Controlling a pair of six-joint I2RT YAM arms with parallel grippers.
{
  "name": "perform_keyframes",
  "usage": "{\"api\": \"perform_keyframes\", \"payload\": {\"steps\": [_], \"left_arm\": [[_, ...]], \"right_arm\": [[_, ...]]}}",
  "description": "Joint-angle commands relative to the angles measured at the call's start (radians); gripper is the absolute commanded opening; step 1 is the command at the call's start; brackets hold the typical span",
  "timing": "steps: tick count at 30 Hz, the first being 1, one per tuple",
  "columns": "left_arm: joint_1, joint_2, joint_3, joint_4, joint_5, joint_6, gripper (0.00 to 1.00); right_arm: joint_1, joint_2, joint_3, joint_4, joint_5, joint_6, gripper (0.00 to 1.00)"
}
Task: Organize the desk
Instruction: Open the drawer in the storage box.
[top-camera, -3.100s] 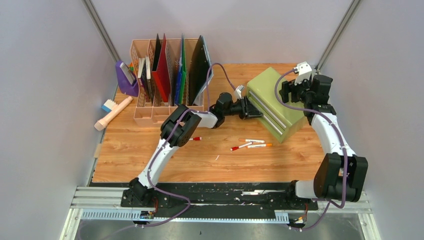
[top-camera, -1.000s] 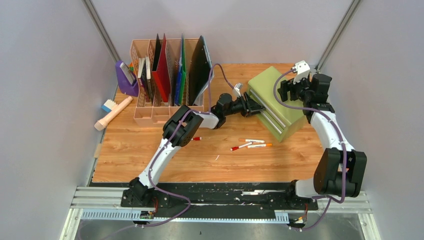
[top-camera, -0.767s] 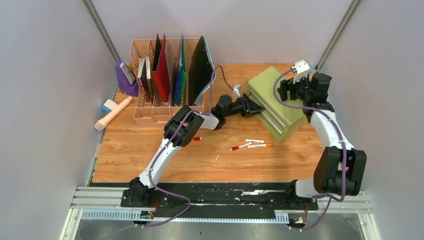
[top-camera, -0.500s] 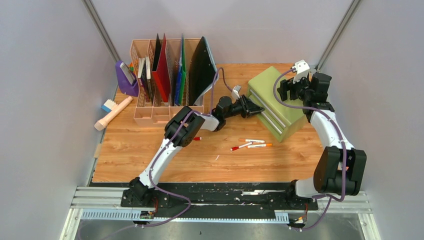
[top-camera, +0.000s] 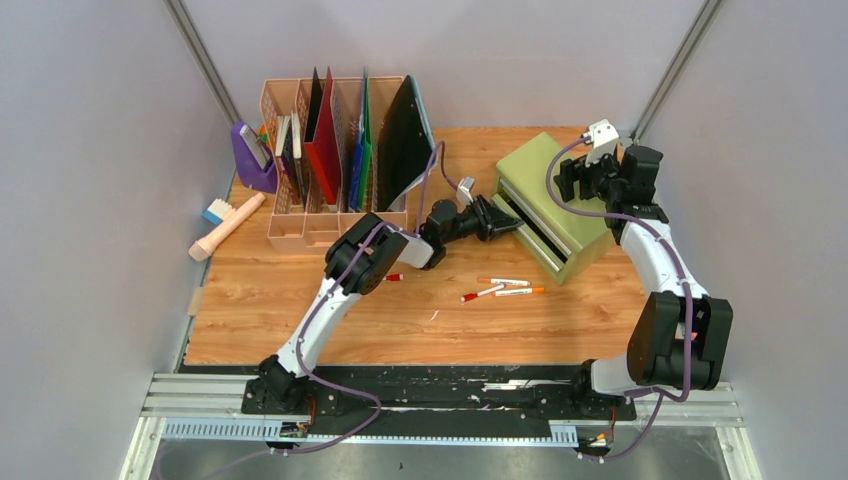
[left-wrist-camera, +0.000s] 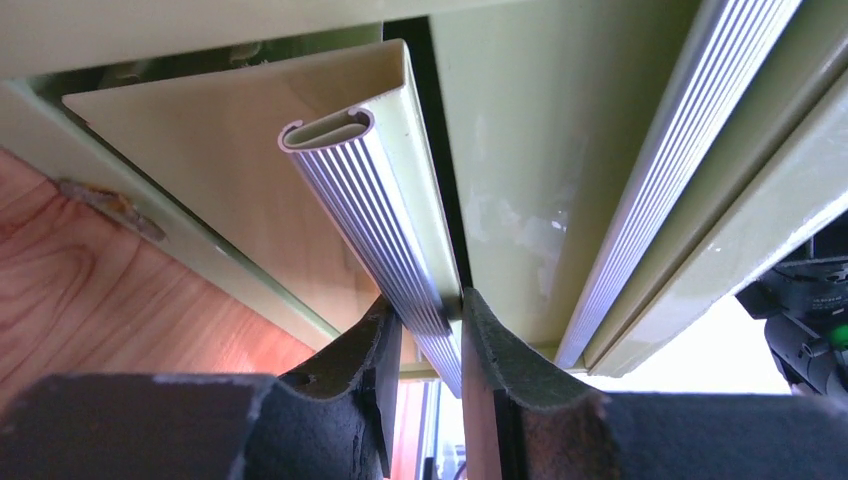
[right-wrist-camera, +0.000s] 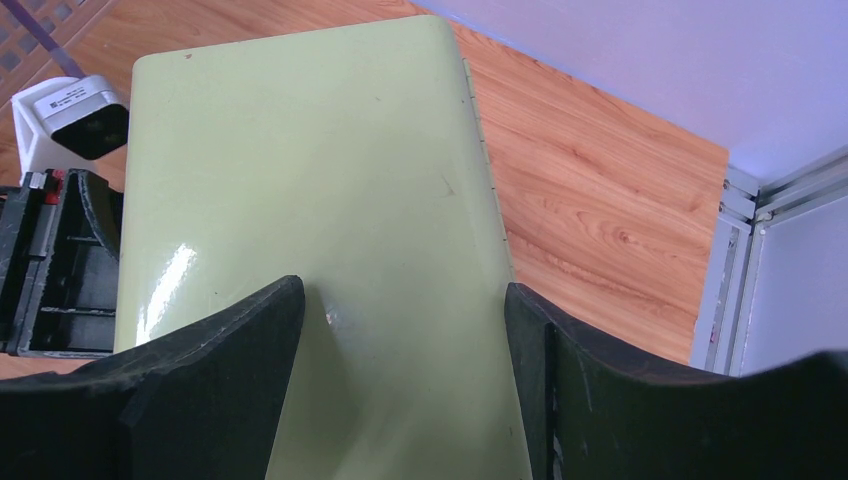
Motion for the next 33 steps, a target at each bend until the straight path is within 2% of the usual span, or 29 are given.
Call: {"api": "perform_keyframes", "payload": {"steps": [1, 16, 25, 28, 33], "left_arm": [[-0.004, -0.032, -0.088, -0.050, 0.069, -0.024, 0.00], [0.020, -0.188, -0.316, -0.108, 0.110, 0.061, 0.00], [0.030, -0.240, -0.396, -0.154, 0.118, 0.130, 0.07], [0.030, -0.254, -0.406, -0.174, 0.119, 0.155, 0.19], [0.031, -0.285, -0.387, -0.272, 0.141, 0.229, 0.47]], "right_arm": [[0.012, 0.052, -0.028, -0.162, -0.003, -0.021, 0.73], [0.012, 0.058, -0.026, -0.168, -0.003, -0.023, 0.73], [0.012, 0.055, -0.025, -0.170, -0.004, -0.025, 0.73], [0.012, 0.056, -0.024, -0.171, -0.006, -0.025, 0.73], [0.012, 0.056, -0.024, -0.173, -0.006, -0.027, 0.73]]}}
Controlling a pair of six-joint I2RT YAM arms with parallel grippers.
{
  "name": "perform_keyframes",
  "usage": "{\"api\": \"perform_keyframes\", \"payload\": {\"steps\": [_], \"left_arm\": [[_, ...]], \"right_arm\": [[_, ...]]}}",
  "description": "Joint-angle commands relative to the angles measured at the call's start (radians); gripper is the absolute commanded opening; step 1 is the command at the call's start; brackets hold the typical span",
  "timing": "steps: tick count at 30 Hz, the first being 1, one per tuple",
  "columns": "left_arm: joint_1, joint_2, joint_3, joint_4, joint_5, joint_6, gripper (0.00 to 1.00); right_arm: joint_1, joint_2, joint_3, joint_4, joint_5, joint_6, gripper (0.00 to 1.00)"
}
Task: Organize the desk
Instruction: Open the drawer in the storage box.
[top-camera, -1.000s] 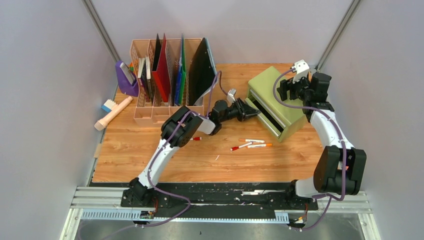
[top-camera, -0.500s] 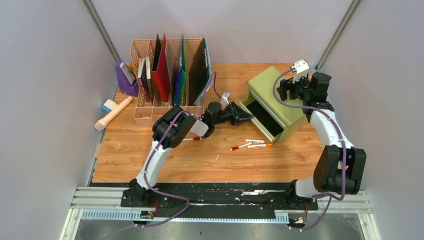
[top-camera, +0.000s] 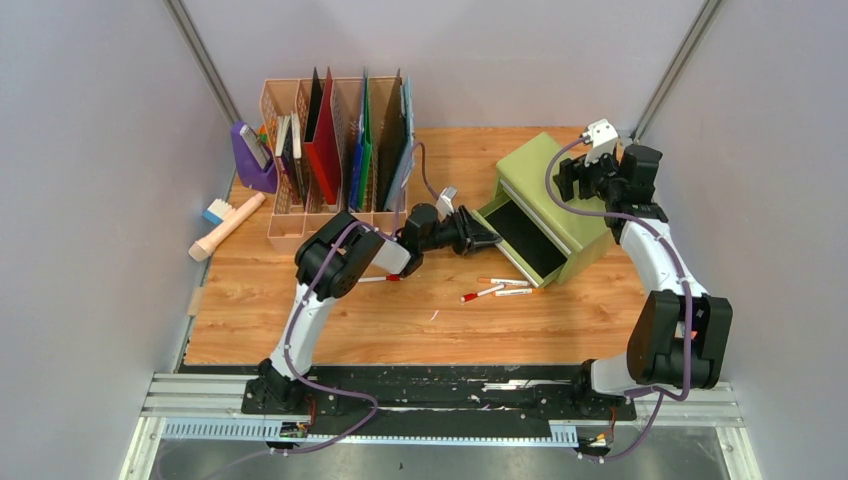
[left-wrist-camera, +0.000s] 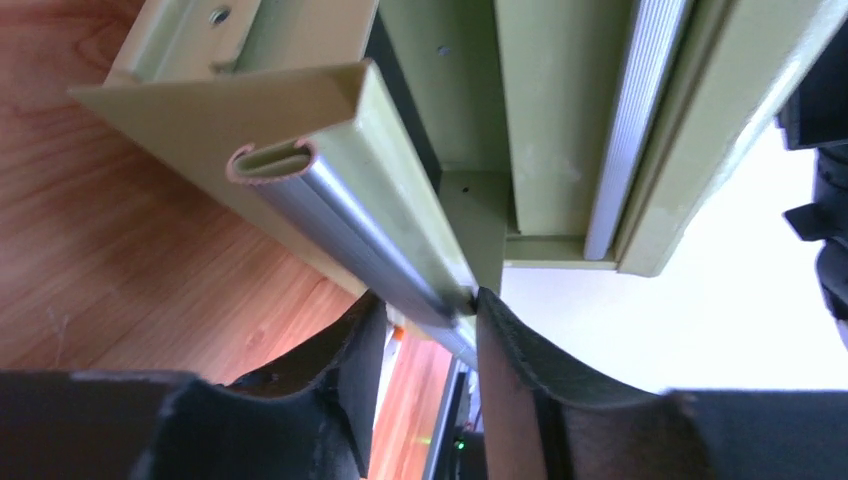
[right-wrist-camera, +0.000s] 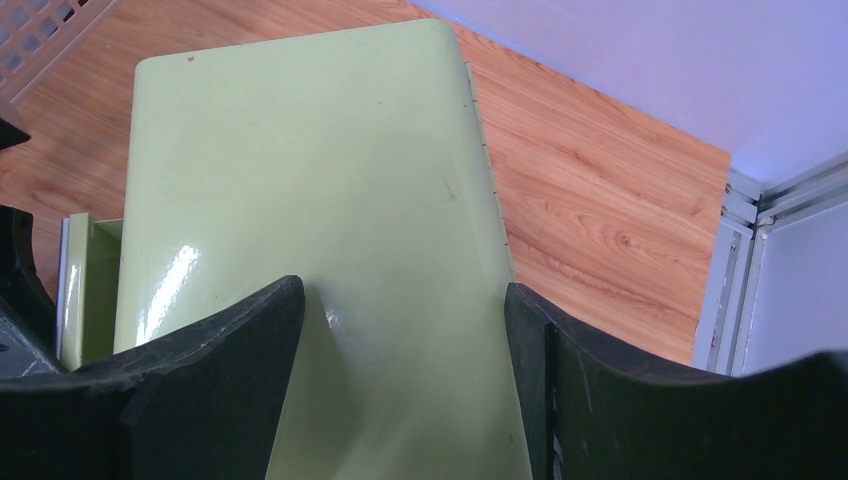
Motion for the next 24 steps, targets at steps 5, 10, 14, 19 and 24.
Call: {"api": "perform_keyframes", "payload": {"steps": [5, 10, 14, 19, 24], "left_arm": [[-0.009, -0.082, -0.034, -0.329, 0.090, 0.252, 0.67], [-0.010, -0.174, -0.058, -0.479, 0.075, 0.410, 0.82], [-0.011, -0.256, -0.088, -0.549, 0.052, 0.513, 0.88], [-0.011, -0.356, -0.107, -0.662, 0.036, 0.634, 0.91], [-0.017, -0.429, -0.094, -0.811, 0.034, 0.824, 0.91]], "right_arm": [[0.010, 0.057, -0.026, -0.178, -0.006, -0.026, 0.73], [0.010, 0.060, -0.021, -0.183, -0.009, -0.025, 0.73], [0.010, 0.053, -0.021, -0.183, -0.006, -0.026, 0.73], [0.010, 0.048, -0.023, -0.183, -0.012, -0.025, 0.73], [0.010, 0.038, -0.023, -0.183, -0.016, -0.023, 0.73]]}}
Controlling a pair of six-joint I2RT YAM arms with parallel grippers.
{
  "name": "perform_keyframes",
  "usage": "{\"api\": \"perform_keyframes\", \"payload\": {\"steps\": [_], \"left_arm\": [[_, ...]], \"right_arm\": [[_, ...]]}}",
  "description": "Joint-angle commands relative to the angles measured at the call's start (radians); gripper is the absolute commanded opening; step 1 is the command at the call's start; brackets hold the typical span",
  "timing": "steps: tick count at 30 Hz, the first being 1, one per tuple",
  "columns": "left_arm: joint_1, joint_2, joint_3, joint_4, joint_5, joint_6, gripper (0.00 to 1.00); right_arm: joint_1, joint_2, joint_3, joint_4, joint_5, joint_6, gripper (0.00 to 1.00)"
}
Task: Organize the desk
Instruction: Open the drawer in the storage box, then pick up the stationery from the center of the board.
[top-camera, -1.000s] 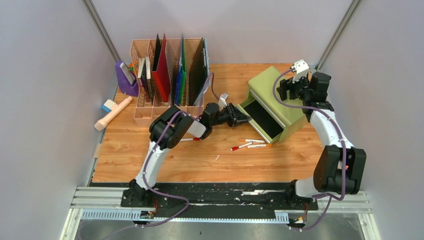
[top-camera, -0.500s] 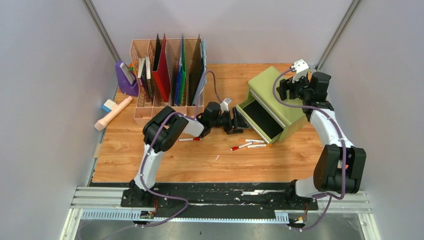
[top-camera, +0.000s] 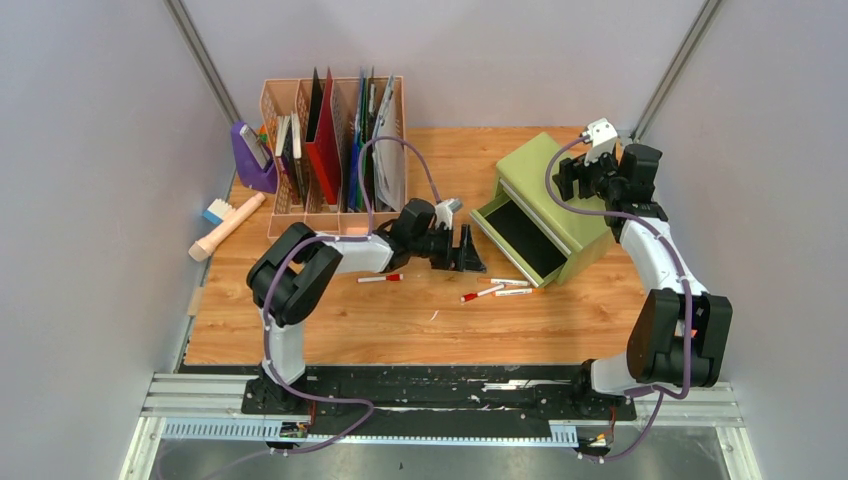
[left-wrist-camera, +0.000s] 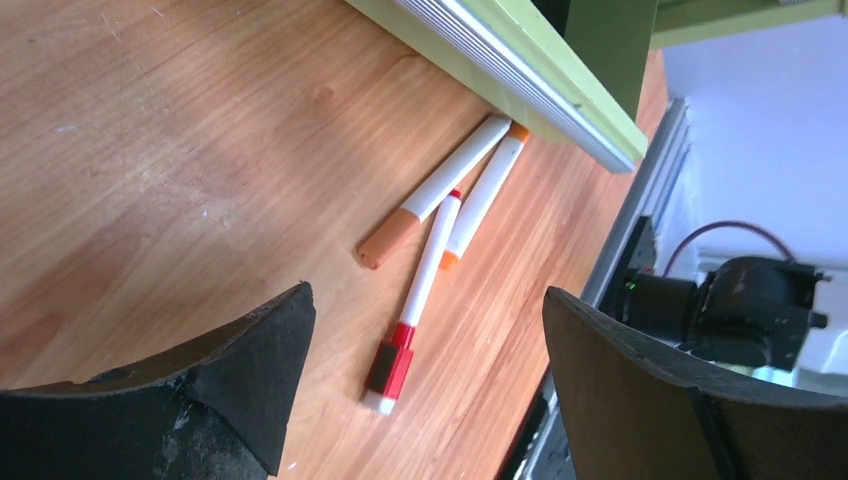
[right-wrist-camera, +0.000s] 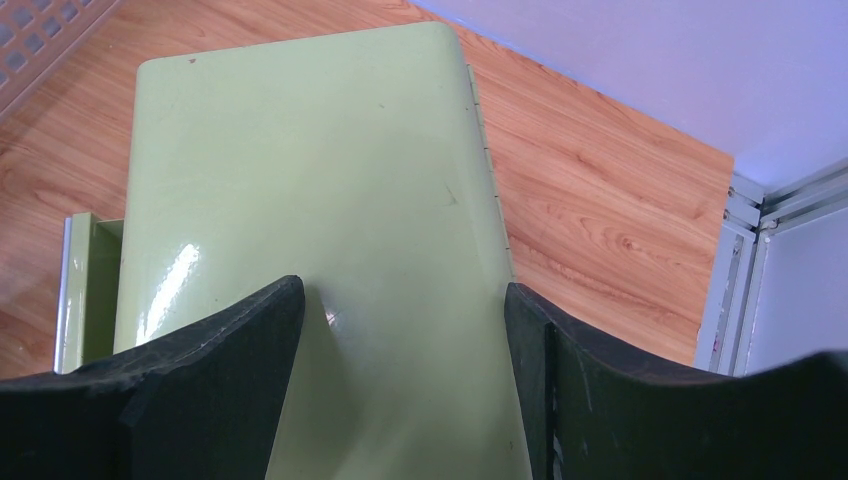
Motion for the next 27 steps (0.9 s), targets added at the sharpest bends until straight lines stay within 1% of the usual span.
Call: {"api": "perform_keyframes", "payload": {"steps": [1, 2, 3, 4, 5, 6, 7, 10, 14, 16, 18, 24, 27], "left_arm": [[-0.011, -0.104, 0.034, -0.169, -0.015, 0.269, 0.91], [-0.018, -0.108, 0.045, -0.246, -0.025, 0.302, 0.91], [-0.023, -0.114, 0.074, -0.289, -0.031, 0.376, 0.91], [-0.034, -0.115, 0.089, -0.373, -0.053, 0.415, 0.91], [-0.046, -0.117, 0.115, -0.410, -0.063, 0.480, 0.91], [-0.052, -0.118, 0.136, -0.469, -0.085, 0.512, 0.90], [-0.063, -0.119, 0.144, -0.493, -0.106, 0.569, 0.90], [-0.088, -0.128, 0.172, -0.584, -0.147, 0.660, 0.89], [-0.147, -0.133, 0.192, -0.651, -0.227, 0.805, 0.88], [-0.196, -0.130, 0.198, -0.668, -0.270, 0.848, 0.87], [-0.225, -0.120, 0.212, -0.682, -0.331, 0.875, 0.87], [-0.276, -0.072, 0.272, -0.718, -0.442, 0.931, 0.82], [-0.288, -0.043, 0.296, -0.723, -0.462, 0.943, 0.79]], "right_arm": [[0.010, 0.029, -0.031, -0.180, -0.010, -0.020, 0.73], [0.010, 0.026, -0.031, -0.181, -0.011, -0.020, 0.73], [0.010, 0.023, -0.031, -0.181, -0.011, -0.020, 0.73], [0.010, 0.020, -0.031, -0.180, -0.012, -0.020, 0.73], [0.010, 0.016, -0.031, -0.180, -0.013, -0.020, 0.73], [0.010, 0.012, -0.031, -0.180, -0.013, -0.020, 0.73], [0.010, 0.009, -0.031, -0.180, -0.014, -0.020, 0.73], [0.010, 0.002, -0.033, -0.180, -0.020, -0.020, 0.73], [0.010, 0.006, -0.030, -0.186, -0.033, -0.016, 0.73], [0.010, 0.010, -0.025, -0.193, -0.040, -0.016, 0.73], [0.010, 0.009, -0.024, -0.195, -0.043, -0.014, 0.73], [0.010, 0.002, -0.026, -0.196, -0.044, -0.014, 0.73], [0.010, 0.005, -0.026, -0.196, -0.047, -0.014, 0.73]]}}
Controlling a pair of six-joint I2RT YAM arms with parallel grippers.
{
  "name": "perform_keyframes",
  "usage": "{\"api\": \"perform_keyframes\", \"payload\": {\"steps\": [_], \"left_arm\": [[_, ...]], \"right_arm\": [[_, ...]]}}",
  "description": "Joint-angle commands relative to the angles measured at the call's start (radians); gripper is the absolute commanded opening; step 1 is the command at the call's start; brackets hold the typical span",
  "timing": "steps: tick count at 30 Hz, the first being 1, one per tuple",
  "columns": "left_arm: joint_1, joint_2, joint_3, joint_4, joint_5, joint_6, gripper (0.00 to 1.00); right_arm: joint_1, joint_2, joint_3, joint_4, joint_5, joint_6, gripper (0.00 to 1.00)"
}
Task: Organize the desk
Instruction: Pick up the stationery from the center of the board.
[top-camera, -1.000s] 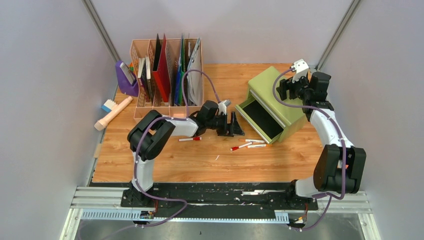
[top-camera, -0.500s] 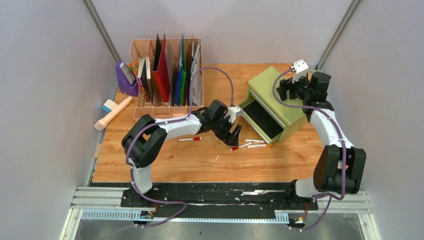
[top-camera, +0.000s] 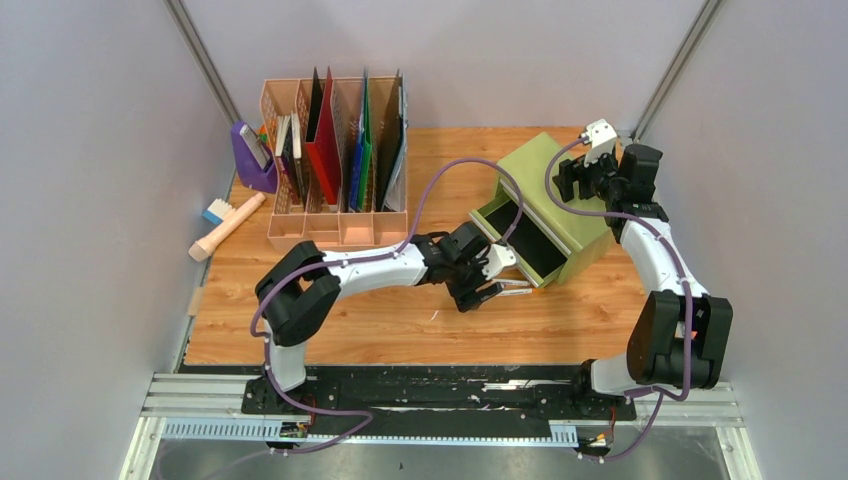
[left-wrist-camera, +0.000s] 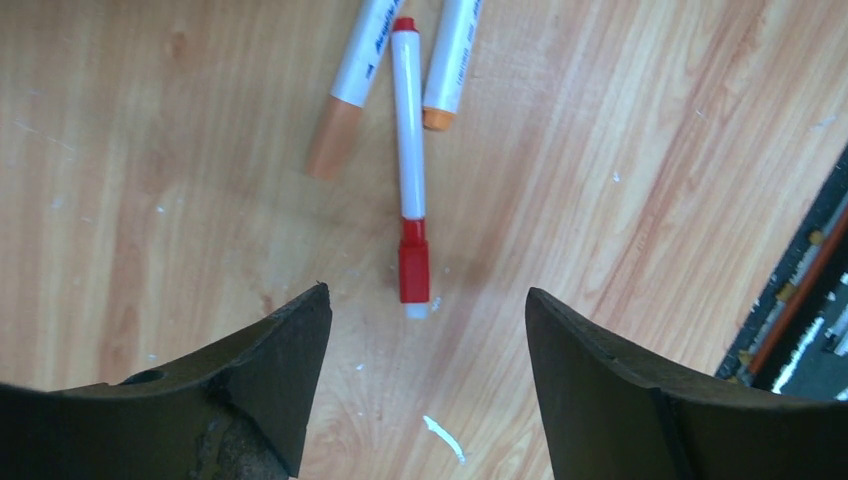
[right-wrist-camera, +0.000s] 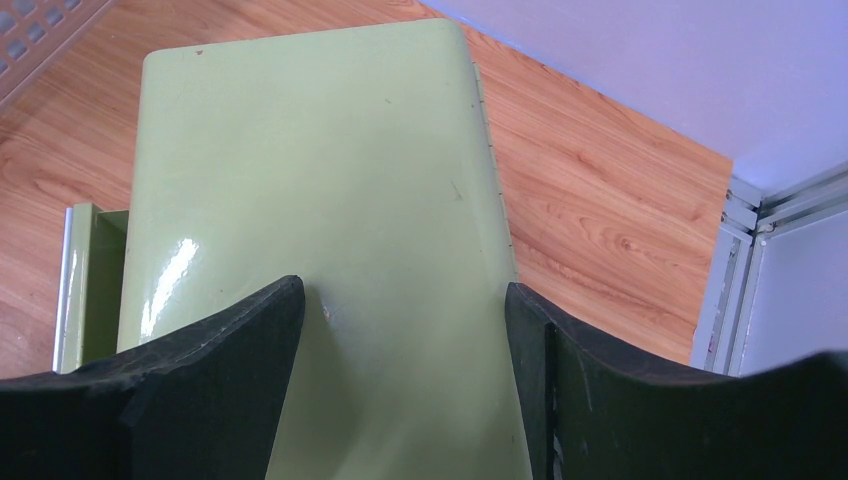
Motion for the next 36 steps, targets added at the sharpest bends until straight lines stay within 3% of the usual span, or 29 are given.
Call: {"api": "perform_keyframes", "payload": {"steps": [1, 10, 17, 23, 29, 36], "left_arm": [[-0.011, 0.040, 0.062, -0.026, -0.080, 0.069, 0.77], [-0.018, 0.103, 0.103, -0.051, -0.056, 0.072, 0.66], [-0.021, 0.125, 0.113, -0.085, -0.030, 0.078, 0.51], [-0.020, 0.100, 0.064, -0.141, -0.092, 0.154, 0.24], [-0.015, 0.027, -0.023, -0.204, -0.164, 0.236, 0.05], [0.037, -0.097, -0.077, -0.303, -0.209, 0.341, 0.00]], "right_arm": [[0.010, 0.015, -0.026, -0.181, -0.041, 0.003, 0.73], [0.010, 0.021, -0.025, -0.185, -0.044, 0.002, 0.73], [0.010, 0.026, -0.023, -0.188, -0.043, 0.001, 0.73], [0.010, 0.026, -0.023, -0.188, -0.043, 0.001, 0.73], [0.010, 0.034, -0.022, -0.189, -0.043, 0.000, 0.73], [0.010, 0.043, -0.022, -0.191, -0.042, -0.006, 0.73]]}}
